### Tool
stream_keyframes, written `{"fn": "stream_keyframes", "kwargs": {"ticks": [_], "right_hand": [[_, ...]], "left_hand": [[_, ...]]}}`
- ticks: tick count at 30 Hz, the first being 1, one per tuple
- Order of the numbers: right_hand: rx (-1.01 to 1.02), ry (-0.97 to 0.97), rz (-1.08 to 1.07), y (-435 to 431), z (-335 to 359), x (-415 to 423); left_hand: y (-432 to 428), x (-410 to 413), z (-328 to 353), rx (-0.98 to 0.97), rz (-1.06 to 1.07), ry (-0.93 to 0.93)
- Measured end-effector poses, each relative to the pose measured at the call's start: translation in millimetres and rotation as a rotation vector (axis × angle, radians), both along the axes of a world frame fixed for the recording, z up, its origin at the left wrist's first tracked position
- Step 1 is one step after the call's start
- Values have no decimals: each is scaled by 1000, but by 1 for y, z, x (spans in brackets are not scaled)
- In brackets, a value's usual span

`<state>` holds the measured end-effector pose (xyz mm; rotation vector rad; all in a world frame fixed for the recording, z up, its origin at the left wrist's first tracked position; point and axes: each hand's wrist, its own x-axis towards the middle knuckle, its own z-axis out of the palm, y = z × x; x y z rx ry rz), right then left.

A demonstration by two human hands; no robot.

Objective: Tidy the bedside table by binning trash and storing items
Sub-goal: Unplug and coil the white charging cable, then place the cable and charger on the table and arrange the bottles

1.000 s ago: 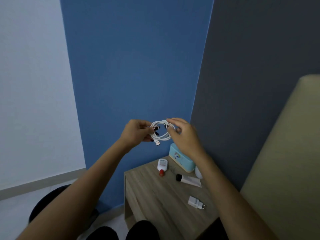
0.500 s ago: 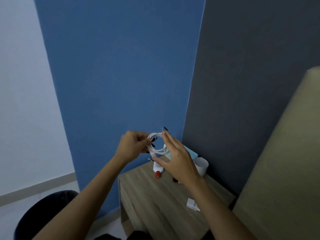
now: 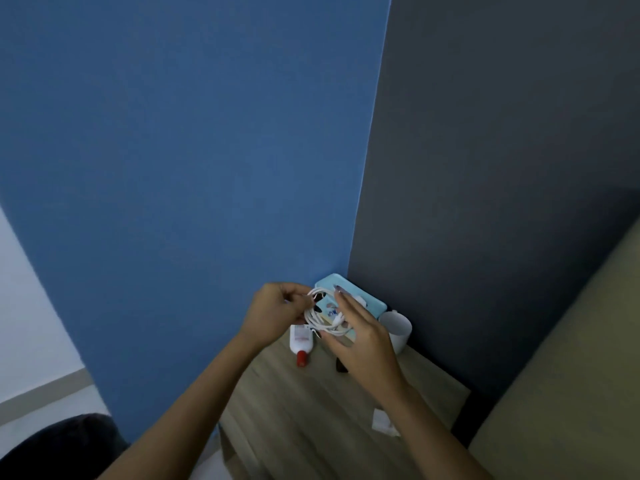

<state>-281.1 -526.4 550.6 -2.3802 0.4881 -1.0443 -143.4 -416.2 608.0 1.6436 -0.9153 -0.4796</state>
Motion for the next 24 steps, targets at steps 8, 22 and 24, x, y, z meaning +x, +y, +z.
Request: {"fn": "stream_keyframes", "kwargs": {"ticks": [8, 22, 24], "right_hand": [[174, 18, -277, -12, -92, -55], [434, 2, -927, -141, -200, -99], [439, 6, -926, -151, -215, -99]], "left_hand": [[-11, -47, -100, 62, 125, -249], [-97, -50, -274, 434, -242, -663], [-101, -49, -279, 430, -225, -674]]}}
